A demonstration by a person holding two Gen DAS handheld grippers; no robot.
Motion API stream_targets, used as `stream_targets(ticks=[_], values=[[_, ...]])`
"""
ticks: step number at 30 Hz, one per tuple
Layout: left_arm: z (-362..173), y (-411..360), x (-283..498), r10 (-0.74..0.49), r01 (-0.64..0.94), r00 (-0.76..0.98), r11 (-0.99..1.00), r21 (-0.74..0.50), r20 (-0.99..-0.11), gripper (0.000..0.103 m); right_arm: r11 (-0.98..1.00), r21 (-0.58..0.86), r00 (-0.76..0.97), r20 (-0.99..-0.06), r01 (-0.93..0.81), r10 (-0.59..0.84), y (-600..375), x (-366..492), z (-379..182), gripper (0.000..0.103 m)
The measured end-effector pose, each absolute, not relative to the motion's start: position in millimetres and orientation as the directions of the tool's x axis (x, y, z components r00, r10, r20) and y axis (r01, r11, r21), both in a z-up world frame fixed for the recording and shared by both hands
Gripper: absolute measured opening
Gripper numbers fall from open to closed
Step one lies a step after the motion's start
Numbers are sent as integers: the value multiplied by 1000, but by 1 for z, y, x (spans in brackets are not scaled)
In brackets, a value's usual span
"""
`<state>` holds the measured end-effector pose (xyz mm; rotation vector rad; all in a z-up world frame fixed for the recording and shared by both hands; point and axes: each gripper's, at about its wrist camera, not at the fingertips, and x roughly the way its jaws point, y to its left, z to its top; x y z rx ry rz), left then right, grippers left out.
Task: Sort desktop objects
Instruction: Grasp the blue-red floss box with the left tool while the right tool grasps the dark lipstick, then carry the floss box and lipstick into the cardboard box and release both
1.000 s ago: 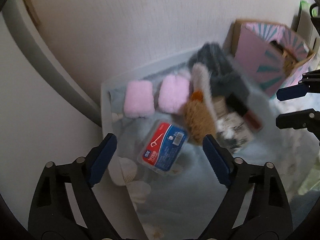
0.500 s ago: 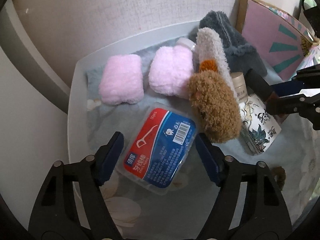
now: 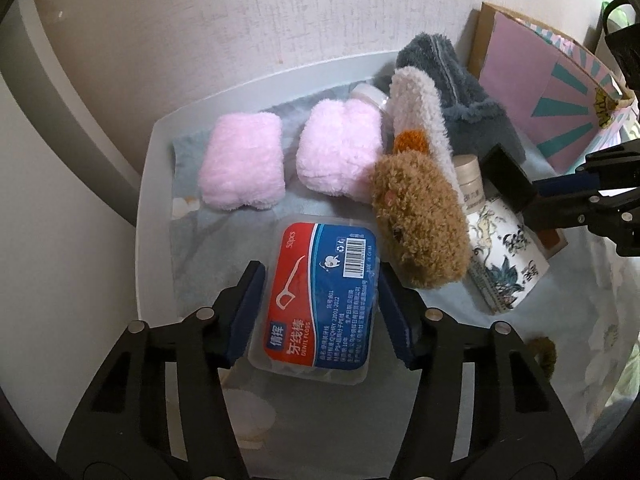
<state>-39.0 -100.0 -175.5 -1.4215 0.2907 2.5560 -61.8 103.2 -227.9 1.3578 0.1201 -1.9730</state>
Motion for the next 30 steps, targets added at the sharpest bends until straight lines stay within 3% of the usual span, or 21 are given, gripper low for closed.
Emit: stream_targets(ticks=[14,23,30], values=[[-113,-98,-33,87,-193,-557,-981,27,-826,50,-713,305,-214,-815,632,-538,117,-55,-176,19],[-19,-96,-52,106,-187,-673,-982,30,-732,50,-730,252,-336,-761,635,-555,154,-68,-99,19],[33,-40,-73,179,-273,-728,-961,40,-662,50,-774,182,-436,-738,606,-515,203,-90,-58,19]])
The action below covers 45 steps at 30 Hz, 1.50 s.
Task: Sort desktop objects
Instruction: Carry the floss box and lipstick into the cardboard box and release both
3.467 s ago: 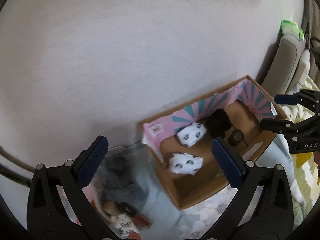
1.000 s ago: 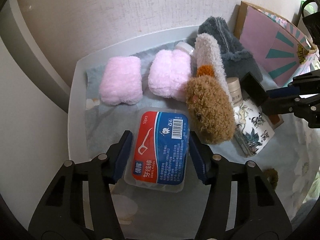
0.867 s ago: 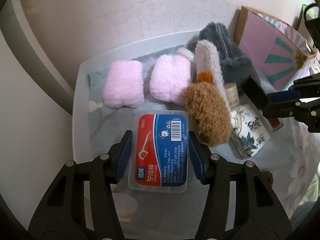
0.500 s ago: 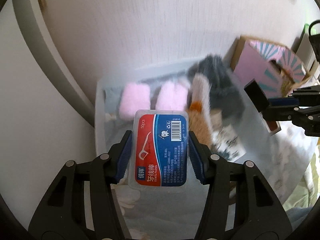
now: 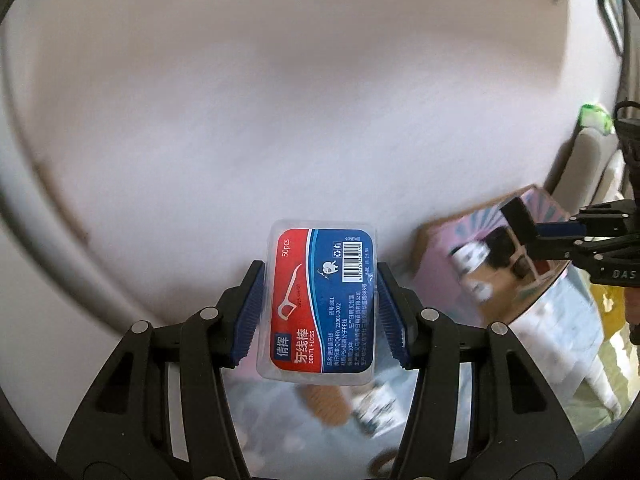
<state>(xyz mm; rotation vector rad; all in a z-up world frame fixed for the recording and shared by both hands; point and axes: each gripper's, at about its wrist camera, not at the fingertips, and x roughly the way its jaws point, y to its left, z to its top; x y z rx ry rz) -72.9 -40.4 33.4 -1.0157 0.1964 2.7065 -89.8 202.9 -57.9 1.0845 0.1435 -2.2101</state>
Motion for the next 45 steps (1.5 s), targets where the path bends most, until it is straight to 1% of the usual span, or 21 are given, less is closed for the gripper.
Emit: stream_targets(ticks=[6,14,19,24,31,32,33,34,35,36,37,38,40,45], values=[[47,25,-91,269,-377,-710,-926,30,-651,50,-820,155,-486,-739,551,-466,257,-110,-47,19],[20,115,-110,354,-501,-625,-866,10,-695,50,-875,142,-496,-777,463,-388,325,-133,-69,19],[-10,154,-119,366,-540,-562,-841,-6,-742,50,-890,142,-461,-814,432,-354,352,-148,-95,19],[-39,173,-128,354,-546,-521,-838,-15,-776,50,-892,173,-420,-834,417,-358,368,-163,-119,19],[-52,191,-134,322,-548,-513,-837,14,-796,51,-893,190,-403,-840,408,-363,373,-178,-133,19],[-54,193,-135,318,-545,-512,-839,15,-798,52,-893,188,-396,-845,409,-359,374,-180,-135,19],[-54,193,-136,312,-538,-511,-843,15,-801,58,-893,182,-385,-854,411,-351,372,-181,-138,19],[-55,194,-137,302,-527,-512,-850,17,-804,68,-894,176,-371,-864,411,-340,371,-183,-140,19],[-54,193,-138,287,-512,-516,-859,22,-807,98,-896,167,-363,-872,410,-329,370,-184,-143,21],[-50,189,-137,276,-489,-535,-872,27,-798,103,-899,156,-368,-874,409,-319,370,-183,-143,24],[-45,185,-135,282,-483,-547,-876,22,-788,103,-901,149,-374,-873,407,-313,370,-183,-143,35],[-40,180,-134,297,-479,-551,-878,4,-780,103,-905,144,-386,-869,400,-309,371,-182,-141,54],[-32,167,-133,289,-460,-560,-888,1,-776,103,-913,149,-419,-852,379,-313,373,-180,-133,68],[-6,132,-125,237,-407,-613,-912,44,-754,103,-916,125,-484,-817,381,-313,371,-166,-104,68]])
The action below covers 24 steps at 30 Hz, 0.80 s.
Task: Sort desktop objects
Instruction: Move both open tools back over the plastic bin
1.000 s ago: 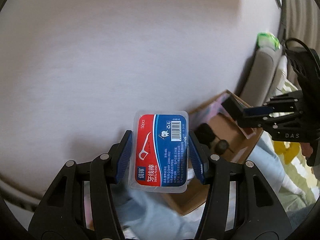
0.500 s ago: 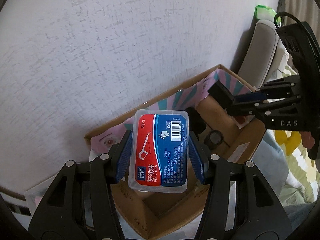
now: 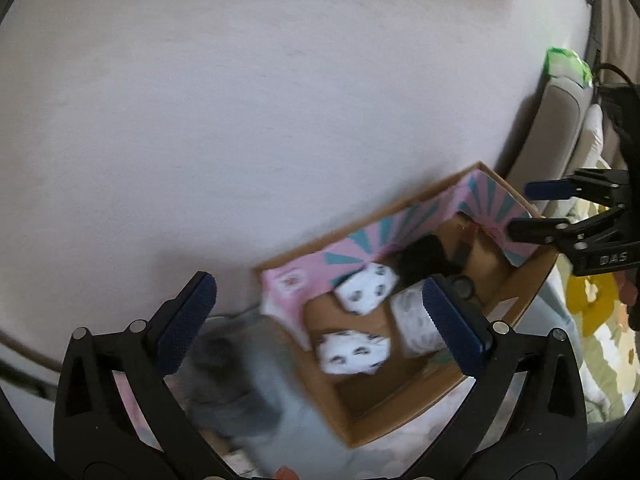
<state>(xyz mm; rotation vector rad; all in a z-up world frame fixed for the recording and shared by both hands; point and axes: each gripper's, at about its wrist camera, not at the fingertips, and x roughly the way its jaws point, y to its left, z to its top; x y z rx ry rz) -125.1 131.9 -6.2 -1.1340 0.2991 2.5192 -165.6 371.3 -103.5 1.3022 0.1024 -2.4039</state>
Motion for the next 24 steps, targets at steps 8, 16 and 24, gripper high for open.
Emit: stream_targets(ticks=[8,16,24], values=[[20,76,-114,210,-324,-668,-946,25,-714,103,-905,136,-535,-767,403,-354,357,-140,-71,68],[39,12,-93,136,-235,-704,-971,48,-697,103,-891,145,-537,-753,430,-381,328,-119,-59,68],[45,-43,-70,70,-162,-722,-984,70,-688,103,-860,134,-527,-741,492,-417,285,-101,-50,68]])
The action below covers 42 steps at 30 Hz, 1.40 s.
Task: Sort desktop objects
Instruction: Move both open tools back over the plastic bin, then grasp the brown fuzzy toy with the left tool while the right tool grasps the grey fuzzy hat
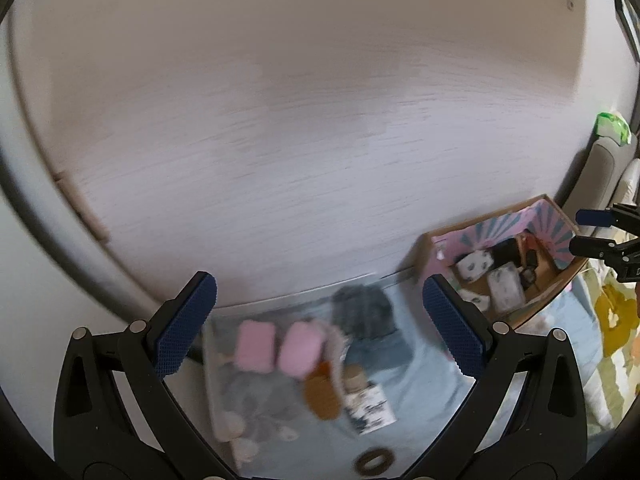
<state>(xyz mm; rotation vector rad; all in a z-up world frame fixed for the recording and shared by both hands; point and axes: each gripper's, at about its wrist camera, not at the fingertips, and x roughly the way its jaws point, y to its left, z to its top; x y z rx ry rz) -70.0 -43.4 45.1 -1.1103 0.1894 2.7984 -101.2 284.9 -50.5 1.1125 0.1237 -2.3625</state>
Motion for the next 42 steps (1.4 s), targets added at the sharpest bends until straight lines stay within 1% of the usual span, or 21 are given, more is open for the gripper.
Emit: stream_targets(ticks=[10,14,18,21,25,28,31,33,38,40,42], values=[[16,-93,-46,50,-113,-674,-993,36,-737,103,-795,150,-453,-753,587,-477,217,-95,-57,68],[-8,-99,-42,97,-122,-635,-992,-24,-766,103,-774,156,-404,-780,614,-478,186,-98,-70,68],[-55,-91,-46,152,-137,-577,-987,-88,-803,103,-752,149,-346,-819,642,-458,151,-106,-89,68],[-95,-86,-55,184,-122,-541,-983,-140,-821,102,-727,114,-299,-860,677,-414,114,-116,-115,68],[-129,-83,-66,191,-102,-514,-982,-161,-836,99,-696,40,-259,-912,717,-319,74,-125,-155,68],[-142,-84,-71,199,-91,-509,-980,-178,-837,98,-684,19,-216,-942,729,-256,55,-132,-182,68],[-150,-85,-75,212,-91,-510,-977,-193,-834,98,-667,5,-204,-951,745,-234,44,-133,-195,68],[-154,-85,-77,216,-88,-507,-976,-199,-835,94,-670,13,-189,-955,742,-227,41,-135,-201,68],[-161,-88,-81,242,-72,-500,-968,-239,-831,92,-683,22,-172,-962,730,-214,36,-139,-211,68],[-165,-91,-82,256,-62,-492,-964,-260,-832,89,-689,29,-166,-962,725,-215,36,-141,-214,68],[-169,-94,-82,279,-52,-483,-955,-291,-830,81,-699,39,-160,-963,714,-218,36,-145,-217,68]])
